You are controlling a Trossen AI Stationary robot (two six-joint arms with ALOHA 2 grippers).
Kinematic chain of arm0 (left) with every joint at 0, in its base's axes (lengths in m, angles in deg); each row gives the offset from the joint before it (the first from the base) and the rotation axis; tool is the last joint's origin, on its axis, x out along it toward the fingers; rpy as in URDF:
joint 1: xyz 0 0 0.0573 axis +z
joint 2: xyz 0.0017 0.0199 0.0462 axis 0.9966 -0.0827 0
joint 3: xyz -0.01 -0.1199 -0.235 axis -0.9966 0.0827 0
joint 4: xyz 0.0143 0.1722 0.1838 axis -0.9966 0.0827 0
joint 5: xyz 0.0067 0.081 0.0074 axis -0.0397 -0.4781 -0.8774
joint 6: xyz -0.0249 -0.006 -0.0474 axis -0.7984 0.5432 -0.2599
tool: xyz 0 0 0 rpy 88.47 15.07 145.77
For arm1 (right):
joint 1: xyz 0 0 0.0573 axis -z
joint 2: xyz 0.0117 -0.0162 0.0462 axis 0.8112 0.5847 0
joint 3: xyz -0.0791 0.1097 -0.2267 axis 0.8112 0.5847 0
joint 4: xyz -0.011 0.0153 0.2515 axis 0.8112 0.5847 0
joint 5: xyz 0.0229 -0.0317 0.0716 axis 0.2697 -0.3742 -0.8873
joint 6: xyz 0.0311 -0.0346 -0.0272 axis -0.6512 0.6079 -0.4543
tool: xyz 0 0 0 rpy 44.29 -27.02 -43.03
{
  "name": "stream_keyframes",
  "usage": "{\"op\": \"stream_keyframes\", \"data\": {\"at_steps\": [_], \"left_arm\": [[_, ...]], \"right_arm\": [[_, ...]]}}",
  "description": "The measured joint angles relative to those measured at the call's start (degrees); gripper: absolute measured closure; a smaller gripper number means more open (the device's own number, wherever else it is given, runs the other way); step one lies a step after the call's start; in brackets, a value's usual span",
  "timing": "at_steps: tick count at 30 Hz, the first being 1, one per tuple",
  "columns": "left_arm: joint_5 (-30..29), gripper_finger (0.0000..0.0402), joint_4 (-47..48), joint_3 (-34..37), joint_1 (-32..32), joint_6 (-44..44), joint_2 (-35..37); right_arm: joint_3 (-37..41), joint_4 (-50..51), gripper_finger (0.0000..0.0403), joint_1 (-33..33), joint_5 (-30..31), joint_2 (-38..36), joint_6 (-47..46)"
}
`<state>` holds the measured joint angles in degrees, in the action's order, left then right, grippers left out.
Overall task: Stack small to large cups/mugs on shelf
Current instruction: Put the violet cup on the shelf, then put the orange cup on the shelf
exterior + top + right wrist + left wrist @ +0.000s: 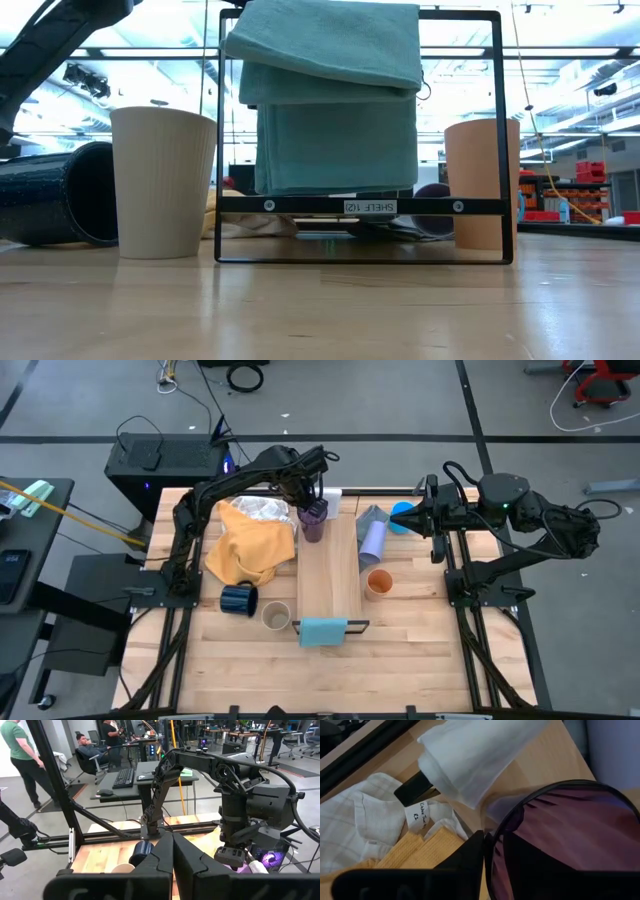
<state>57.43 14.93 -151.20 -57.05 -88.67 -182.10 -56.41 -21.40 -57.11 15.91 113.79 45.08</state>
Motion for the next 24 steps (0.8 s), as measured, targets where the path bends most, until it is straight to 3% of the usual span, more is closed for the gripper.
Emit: {"op": "stream_keyframes", "data": {"at_steps": [17, 24], "left_arm": [[1.6, 0.0231, 0.0, 0.0, 0.0, 0.7, 0.0], [1.6, 0.0216, 0.2, 0.0, 0.1, 0.7, 0.0]], "right_arm": [[0.0, 0.0, 0.0394, 0.0, 0.0, 0.0, 0.0], [0.0, 0.0, 0.0394, 0.0, 0.0, 0.0, 0.0]]}}
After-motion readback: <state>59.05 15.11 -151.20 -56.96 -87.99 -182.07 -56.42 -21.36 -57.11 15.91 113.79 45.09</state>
